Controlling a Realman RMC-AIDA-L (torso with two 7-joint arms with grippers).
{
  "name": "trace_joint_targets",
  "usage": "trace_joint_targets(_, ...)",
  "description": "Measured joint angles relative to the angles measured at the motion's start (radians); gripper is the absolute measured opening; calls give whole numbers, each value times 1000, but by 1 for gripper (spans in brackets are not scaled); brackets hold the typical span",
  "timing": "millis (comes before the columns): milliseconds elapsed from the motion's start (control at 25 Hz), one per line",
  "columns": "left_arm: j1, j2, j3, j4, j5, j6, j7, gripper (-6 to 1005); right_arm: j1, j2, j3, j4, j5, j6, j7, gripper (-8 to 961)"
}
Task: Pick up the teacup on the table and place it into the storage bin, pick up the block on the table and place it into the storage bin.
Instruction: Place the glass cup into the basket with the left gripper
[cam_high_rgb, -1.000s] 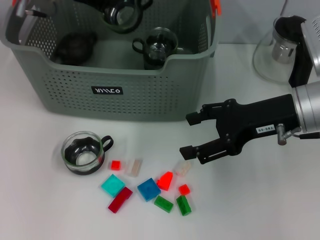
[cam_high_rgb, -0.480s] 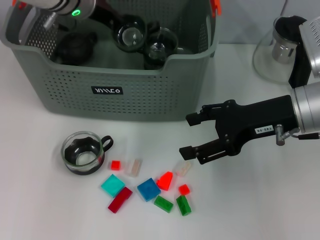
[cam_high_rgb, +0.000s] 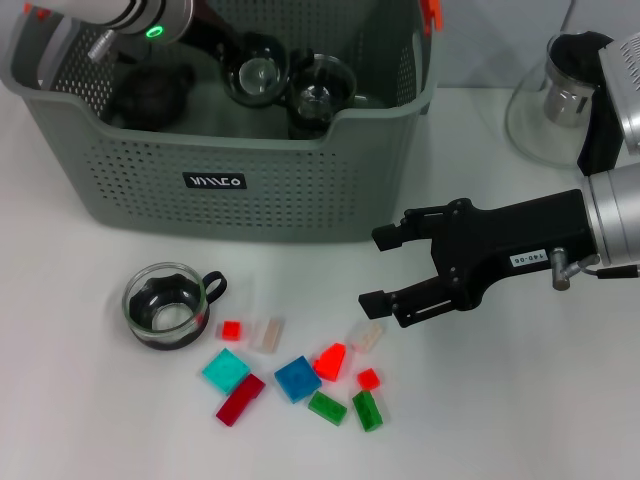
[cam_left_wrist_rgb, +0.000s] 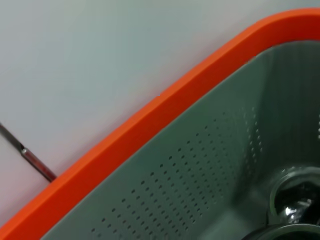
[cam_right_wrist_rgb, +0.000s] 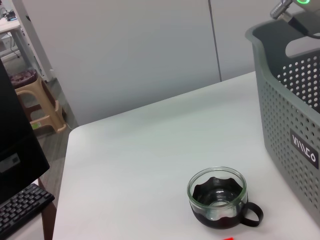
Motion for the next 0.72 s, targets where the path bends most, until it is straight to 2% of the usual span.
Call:
trace_joint_targets(240,2,-9,0,-7,28,-13,-1,109,1,0,0,1,0,0,-1,944)
trace_joint_targets(720,10,-14,21,-4,31,-16,0,120,5,4,0,13,0,2,-5,945)
